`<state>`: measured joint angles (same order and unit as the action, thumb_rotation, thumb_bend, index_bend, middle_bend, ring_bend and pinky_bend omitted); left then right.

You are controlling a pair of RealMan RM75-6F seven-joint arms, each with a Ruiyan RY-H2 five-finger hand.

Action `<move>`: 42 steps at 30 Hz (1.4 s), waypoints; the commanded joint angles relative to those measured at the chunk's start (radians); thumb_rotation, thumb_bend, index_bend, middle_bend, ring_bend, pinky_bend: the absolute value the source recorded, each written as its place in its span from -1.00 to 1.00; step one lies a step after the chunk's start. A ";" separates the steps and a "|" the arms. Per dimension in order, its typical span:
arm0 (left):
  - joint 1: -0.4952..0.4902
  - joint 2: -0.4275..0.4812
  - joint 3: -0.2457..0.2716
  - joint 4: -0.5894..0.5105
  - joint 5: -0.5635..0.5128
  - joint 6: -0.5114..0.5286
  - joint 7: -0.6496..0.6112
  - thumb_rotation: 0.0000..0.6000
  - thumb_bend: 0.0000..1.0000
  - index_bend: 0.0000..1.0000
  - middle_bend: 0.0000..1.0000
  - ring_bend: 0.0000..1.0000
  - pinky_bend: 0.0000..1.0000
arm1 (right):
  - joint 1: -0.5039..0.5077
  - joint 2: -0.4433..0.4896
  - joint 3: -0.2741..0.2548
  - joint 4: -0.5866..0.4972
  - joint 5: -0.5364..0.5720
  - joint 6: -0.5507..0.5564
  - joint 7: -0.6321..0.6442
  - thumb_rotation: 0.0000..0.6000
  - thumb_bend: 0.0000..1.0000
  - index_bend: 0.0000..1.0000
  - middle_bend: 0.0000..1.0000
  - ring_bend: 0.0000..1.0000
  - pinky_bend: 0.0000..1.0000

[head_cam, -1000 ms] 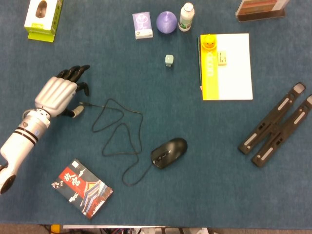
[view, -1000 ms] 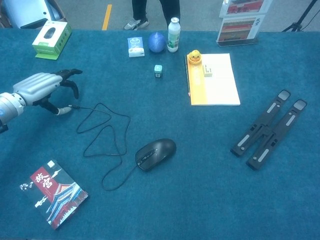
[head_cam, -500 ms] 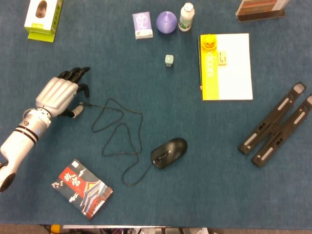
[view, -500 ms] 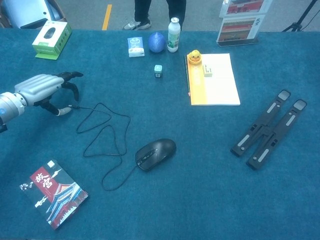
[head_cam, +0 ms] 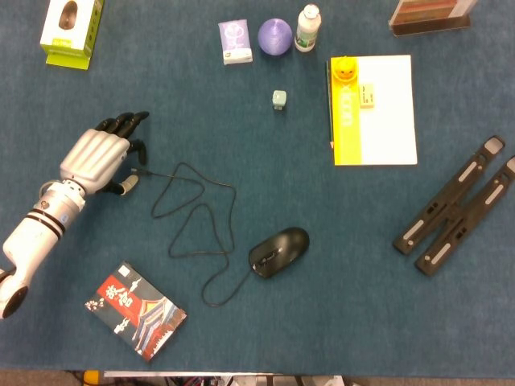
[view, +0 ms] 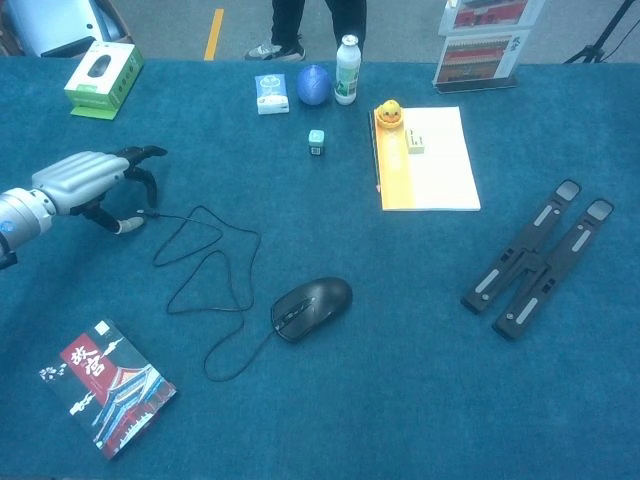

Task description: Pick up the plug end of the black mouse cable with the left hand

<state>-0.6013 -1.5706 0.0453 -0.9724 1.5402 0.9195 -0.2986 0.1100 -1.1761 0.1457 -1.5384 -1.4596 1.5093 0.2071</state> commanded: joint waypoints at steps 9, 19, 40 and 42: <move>0.003 -0.009 0.003 0.014 -0.005 0.005 -0.009 1.00 -0.32 0.00 -1.00 -1.00 -0.74 | -0.003 -0.002 -0.001 0.004 0.001 0.002 0.005 1.00 -0.85 -0.60 -0.67 -0.63 -0.43; -0.001 -0.022 0.001 0.032 -0.010 -0.005 -0.017 1.00 -0.32 0.00 -1.00 -1.00 -0.74 | -0.005 -0.006 -0.001 0.010 0.004 0.002 0.013 1.00 -0.85 -0.60 -0.67 -0.63 -0.42; 0.010 0.029 -0.013 -0.047 -0.011 0.054 -0.016 1.00 -0.19 0.12 -1.00 -1.00 -0.74 | -0.012 -0.012 0.000 0.021 0.005 0.009 0.026 1.00 -0.85 -0.60 -0.67 -0.63 -0.42; 0.014 0.045 -0.017 -0.069 -0.011 0.068 -0.011 1.00 -0.19 0.12 -1.00 -1.00 -0.74 | -0.012 -0.012 0.000 0.021 0.005 0.010 0.027 1.00 -0.85 -0.60 -0.67 -0.63 -0.43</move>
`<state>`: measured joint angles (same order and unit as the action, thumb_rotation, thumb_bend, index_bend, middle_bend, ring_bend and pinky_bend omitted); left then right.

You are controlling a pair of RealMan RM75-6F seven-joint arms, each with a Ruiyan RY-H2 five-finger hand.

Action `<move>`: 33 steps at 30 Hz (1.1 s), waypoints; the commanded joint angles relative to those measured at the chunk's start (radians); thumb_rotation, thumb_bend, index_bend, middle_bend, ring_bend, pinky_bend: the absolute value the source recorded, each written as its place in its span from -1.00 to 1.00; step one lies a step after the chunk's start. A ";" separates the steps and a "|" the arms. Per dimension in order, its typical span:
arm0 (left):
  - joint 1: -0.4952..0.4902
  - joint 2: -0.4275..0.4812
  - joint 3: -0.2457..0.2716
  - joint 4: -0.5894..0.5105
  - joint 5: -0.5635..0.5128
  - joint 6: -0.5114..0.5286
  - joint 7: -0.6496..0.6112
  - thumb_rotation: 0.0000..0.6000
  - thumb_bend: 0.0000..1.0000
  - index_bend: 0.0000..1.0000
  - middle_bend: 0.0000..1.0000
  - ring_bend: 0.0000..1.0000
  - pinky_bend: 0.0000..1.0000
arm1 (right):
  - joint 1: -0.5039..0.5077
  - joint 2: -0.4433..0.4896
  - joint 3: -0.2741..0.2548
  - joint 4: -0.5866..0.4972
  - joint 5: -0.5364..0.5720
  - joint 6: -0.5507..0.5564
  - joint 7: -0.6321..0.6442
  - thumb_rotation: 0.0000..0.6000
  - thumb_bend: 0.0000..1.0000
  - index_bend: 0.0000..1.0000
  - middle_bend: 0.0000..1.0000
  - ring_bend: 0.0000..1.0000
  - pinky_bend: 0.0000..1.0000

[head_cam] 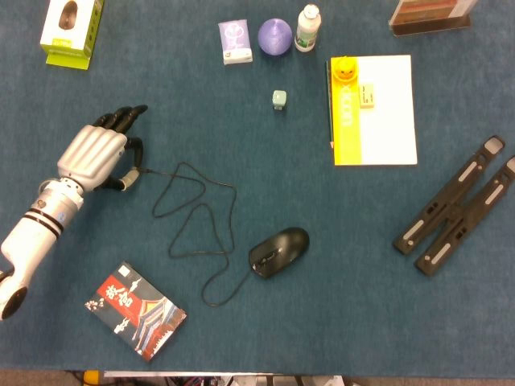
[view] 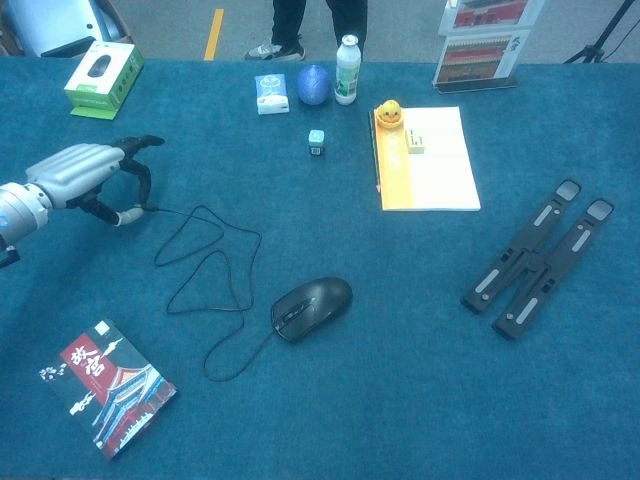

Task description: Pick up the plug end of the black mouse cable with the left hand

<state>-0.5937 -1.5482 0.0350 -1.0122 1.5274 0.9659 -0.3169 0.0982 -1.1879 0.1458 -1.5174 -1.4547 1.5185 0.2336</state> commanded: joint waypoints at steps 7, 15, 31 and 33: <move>0.026 0.080 -0.025 -0.120 0.002 0.092 0.017 1.00 -0.19 0.13 -1.00 -1.00 -0.74 | -0.004 -0.003 0.000 0.001 0.001 0.004 0.003 1.00 -0.85 -0.60 -0.67 -0.63 -0.43; 0.070 0.176 -0.061 -0.288 0.020 0.236 -0.073 1.00 -0.19 0.17 -1.00 -1.00 -0.74 | -0.008 -0.008 0.000 0.006 0.000 0.010 0.012 1.00 -0.85 -0.60 -0.67 -0.63 -0.43; 0.110 0.366 -0.094 -0.579 0.185 0.501 -0.481 1.00 -0.20 0.20 -1.00 -1.00 -0.74 | -0.028 -0.027 -0.007 0.024 -0.003 0.033 0.039 1.00 -0.85 -0.60 -0.67 -0.63 -0.42; 0.118 0.384 -0.101 -0.597 0.203 0.543 -0.510 1.00 -0.19 0.21 -1.00 -1.00 -0.74 | -0.033 -0.030 -0.007 0.026 -0.003 0.039 0.042 1.00 -0.85 -0.60 -0.67 -0.63 -0.43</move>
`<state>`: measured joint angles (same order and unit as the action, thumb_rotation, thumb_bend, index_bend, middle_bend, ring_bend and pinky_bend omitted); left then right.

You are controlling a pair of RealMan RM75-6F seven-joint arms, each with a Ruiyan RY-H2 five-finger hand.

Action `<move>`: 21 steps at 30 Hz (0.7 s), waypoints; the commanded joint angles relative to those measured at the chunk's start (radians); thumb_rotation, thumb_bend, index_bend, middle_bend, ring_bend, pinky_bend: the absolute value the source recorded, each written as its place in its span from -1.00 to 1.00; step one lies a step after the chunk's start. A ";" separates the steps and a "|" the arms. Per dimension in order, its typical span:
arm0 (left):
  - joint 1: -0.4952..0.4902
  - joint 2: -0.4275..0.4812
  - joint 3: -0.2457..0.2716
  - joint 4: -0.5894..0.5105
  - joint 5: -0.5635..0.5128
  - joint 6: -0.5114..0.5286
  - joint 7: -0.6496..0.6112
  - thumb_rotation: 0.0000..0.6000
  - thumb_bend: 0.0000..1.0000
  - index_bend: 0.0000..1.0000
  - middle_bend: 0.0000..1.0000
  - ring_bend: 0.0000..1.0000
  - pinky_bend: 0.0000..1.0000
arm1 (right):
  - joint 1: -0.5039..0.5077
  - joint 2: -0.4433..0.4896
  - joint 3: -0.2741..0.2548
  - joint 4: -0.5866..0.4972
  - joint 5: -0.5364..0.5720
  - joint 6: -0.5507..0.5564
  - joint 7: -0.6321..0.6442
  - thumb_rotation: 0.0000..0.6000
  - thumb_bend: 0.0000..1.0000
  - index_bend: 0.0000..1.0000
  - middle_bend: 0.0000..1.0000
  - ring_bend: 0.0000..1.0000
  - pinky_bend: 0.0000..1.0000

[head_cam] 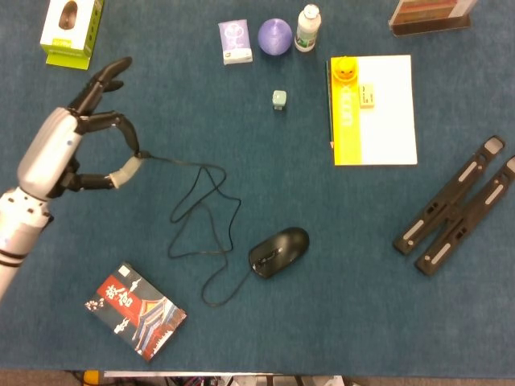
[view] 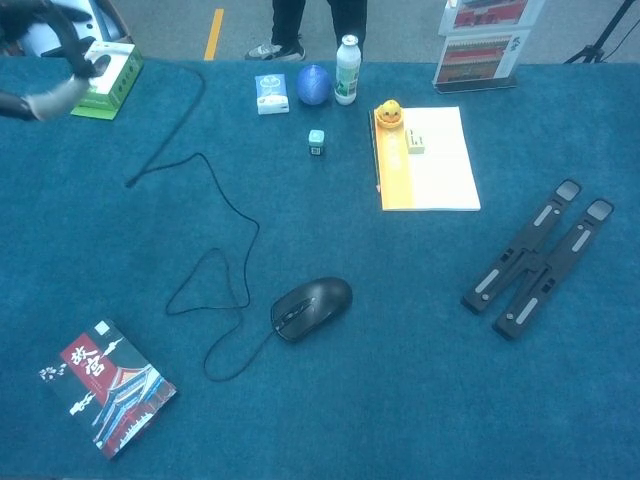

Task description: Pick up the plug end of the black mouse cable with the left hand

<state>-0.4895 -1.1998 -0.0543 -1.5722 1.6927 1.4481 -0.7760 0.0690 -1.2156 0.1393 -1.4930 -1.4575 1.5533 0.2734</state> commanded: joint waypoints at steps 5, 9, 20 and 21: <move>0.037 0.078 -0.020 -0.082 0.065 0.136 -0.076 1.00 -0.20 0.22 -1.00 -1.00 -0.74 | -0.006 -0.008 -0.003 0.008 -0.009 0.011 0.011 1.00 -0.85 -0.60 -0.67 -0.63 -0.43; 0.053 0.106 -0.018 -0.107 0.076 0.165 -0.076 1.00 -0.19 0.22 -1.00 -1.00 -0.74 | -0.002 -0.014 -0.004 0.016 -0.015 0.005 0.018 1.00 -0.85 -0.60 -0.67 -0.63 -0.43; 0.070 0.122 -0.030 -0.143 0.067 0.186 -0.026 1.00 -0.19 0.22 -1.00 -1.00 -0.74 | 0.009 -0.023 -0.006 0.034 -0.025 -0.011 0.050 1.00 -0.85 -0.60 -0.67 -0.63 -0.43; 0.070 0.119 -0.031 -0.143 0.064 0.186 -0.022 1.00 -0.19 0.22 -1.00 -1.00 -0.74 | 0.010 -0.023 -0.006 0.036 -0.025 -0.014 0.051 1.00 -0.85 -0.60 -0.67 -0.63 -0.43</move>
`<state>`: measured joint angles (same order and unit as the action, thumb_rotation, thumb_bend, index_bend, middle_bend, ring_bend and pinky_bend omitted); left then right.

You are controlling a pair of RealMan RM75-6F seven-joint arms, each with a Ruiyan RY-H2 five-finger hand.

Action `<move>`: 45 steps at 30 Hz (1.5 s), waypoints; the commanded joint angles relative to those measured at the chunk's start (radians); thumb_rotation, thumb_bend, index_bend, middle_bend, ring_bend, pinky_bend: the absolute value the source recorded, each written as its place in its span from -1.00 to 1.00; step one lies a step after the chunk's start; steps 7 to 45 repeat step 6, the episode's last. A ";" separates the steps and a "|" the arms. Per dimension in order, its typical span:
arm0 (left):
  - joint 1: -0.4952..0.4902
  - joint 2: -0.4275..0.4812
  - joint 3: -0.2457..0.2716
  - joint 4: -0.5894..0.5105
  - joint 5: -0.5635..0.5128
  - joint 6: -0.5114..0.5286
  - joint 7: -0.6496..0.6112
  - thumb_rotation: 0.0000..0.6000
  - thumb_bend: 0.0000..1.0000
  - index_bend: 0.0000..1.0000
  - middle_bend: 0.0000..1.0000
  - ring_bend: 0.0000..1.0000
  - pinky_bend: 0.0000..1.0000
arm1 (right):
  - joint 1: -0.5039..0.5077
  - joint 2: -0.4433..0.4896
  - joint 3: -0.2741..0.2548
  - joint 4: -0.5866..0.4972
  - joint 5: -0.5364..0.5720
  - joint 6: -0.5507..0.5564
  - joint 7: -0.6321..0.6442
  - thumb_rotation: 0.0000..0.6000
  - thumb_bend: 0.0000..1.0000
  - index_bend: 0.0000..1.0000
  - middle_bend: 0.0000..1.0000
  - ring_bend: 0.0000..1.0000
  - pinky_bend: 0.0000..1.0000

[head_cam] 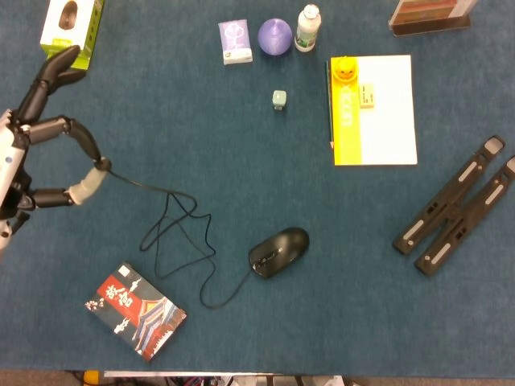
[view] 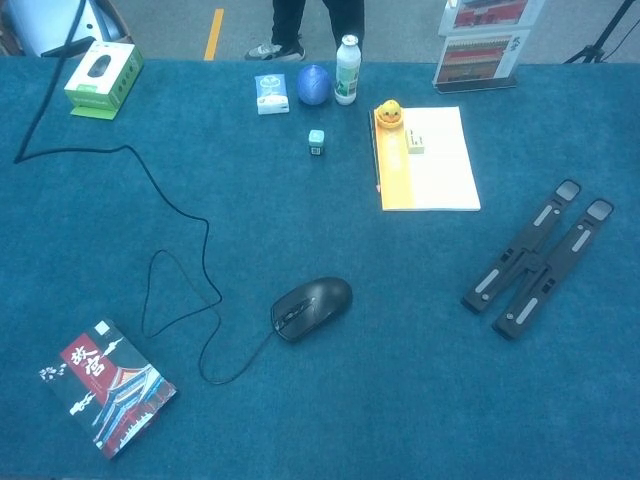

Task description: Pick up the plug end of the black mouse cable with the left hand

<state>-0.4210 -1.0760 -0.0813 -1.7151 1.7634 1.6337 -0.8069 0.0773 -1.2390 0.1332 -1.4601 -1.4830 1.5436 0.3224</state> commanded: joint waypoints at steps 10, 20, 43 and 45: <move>0.015 -0.020 -0.002 0.008 -0.015 0.008 0.017 1.00 -0.19 0.23 -1.00 -1.00 -0.74 | 0.008 -0.009 -0.005 0.019 0.003 -0.022 0.011 1.00 -0.85 -0.60 -0.67 -0.63 -0.42; 0.015 -0.020 -0.002 0.008 -0.015 0.008 0.017 1.00 -0.19 0.23 -1.00 -1.00 -0.74 | 0.008 -0.009 -0.005 0.019 0.003 -0.022 0.011 1.00 -0.85 -0.60 -0.67 -0.63 -0.42; 0.015 -0.020 -0.002 0.008 -0.015 0.008 0.017 1.00 -0.19 0.23 -1.00 -1.00 -0.74 | 0.008 -0.009 -0.005 0.019 0.003 -0.022 0.011 1.00 -0.85 -0.60 -0.67 -0.63 -0.42; 0.015 -0.020 -0.002 0.008 -0.015 0.008 0.017 1.00 -0.19 0.23 -1.00 -1.00 -0.74 | 0.008 -0.009 -0.005 0.019 0.003 -0.022 0.011 1.00 -0.85 -0.60 -0.67 -0.63 -0.42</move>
